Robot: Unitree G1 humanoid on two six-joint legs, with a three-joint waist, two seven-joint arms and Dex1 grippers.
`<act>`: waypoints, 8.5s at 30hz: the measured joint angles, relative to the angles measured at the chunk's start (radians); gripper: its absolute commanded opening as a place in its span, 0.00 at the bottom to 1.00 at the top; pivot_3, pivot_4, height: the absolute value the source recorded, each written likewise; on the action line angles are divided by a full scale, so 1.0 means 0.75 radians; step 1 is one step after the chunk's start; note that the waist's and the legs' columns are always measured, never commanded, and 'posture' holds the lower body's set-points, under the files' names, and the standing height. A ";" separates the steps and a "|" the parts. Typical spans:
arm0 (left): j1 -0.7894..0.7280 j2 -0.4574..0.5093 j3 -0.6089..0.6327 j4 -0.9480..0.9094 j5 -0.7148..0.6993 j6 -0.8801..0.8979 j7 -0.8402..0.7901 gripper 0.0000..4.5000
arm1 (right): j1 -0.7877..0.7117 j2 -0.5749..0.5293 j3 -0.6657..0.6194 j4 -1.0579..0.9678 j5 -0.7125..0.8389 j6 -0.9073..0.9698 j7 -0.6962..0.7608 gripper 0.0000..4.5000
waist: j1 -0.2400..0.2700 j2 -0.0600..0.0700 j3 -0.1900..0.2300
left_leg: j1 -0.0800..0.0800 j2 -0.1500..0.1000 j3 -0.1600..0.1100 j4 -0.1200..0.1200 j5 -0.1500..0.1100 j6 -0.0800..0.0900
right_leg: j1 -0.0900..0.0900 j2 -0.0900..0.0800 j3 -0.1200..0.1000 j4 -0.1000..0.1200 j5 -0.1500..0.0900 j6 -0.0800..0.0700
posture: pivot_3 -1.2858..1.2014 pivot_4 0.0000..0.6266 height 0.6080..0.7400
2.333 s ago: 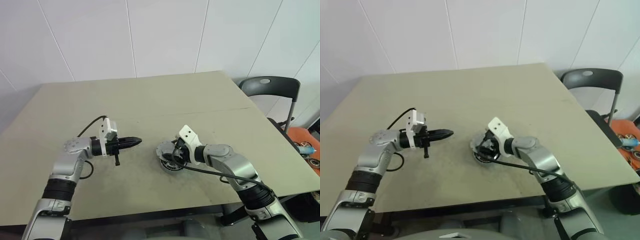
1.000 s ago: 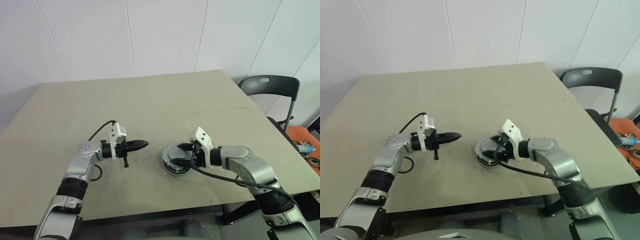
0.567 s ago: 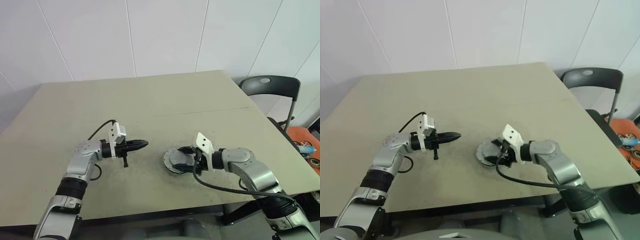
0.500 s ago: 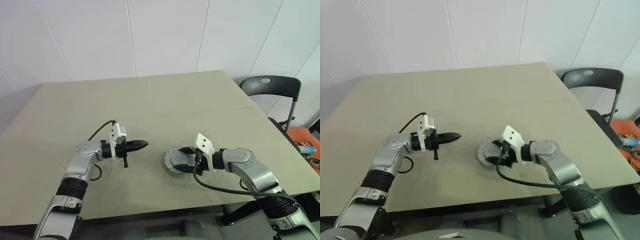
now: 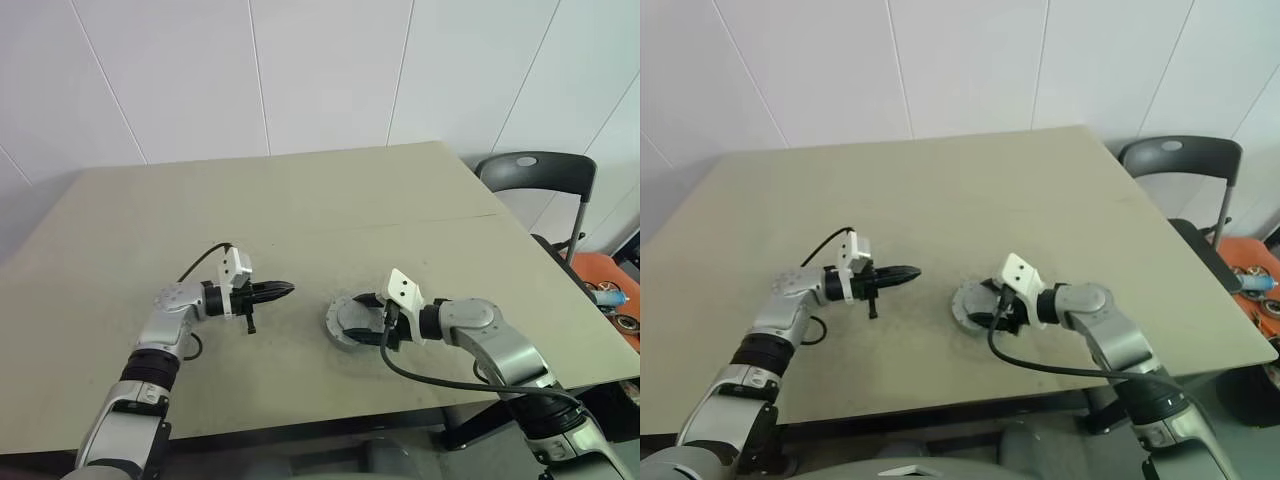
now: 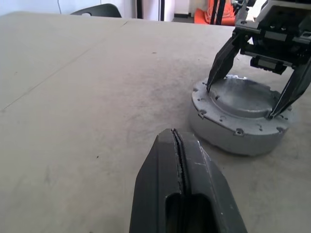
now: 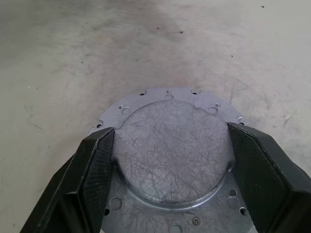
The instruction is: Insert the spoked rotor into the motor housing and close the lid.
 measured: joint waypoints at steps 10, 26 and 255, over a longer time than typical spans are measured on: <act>0.081 0.003 -0.084 -0.352 -0.001 0.228 0.023 0.00 | -0.003 -0.026 0.020 -0.004 -0.018 0.009 -0.010 0.71 | 0.005 -0.001 -0.001 | 0.002 0.000 0.000 0.001 0.000 0.000 | 0.008 0.000 0.000 0.001 -0.001 0.002 | 0.52 0.00 1.00; -0.120 -0.216 -0.215 -0.147 0.066 0.382 0.151 0.00 | -0.002 0.001 0.011 -0.017 -0.010 0.056 -0.031 0.71 | 0.000 -0.001 -0.002 | 0.004 0.000 0.000 0.002 0.000 0.000 | 0.010 0.000 0.000 0.001 -0.001 0.002 | 0.52 0.00 1.00; -0.241 -0.494 0.885 0.242 -0.753 0.704 1.124 0.50 | -0.232 0.849 -0.844 0.464 1.583 0.567 -1.279 0.79 | -0.072 0.020 0.005 | -0.002 0.037 0.003 -0.017 0.006 -0.034 | -0.024 0.040 0.004 0.009 0.007 -0.024 | 0.52 0.00 1.00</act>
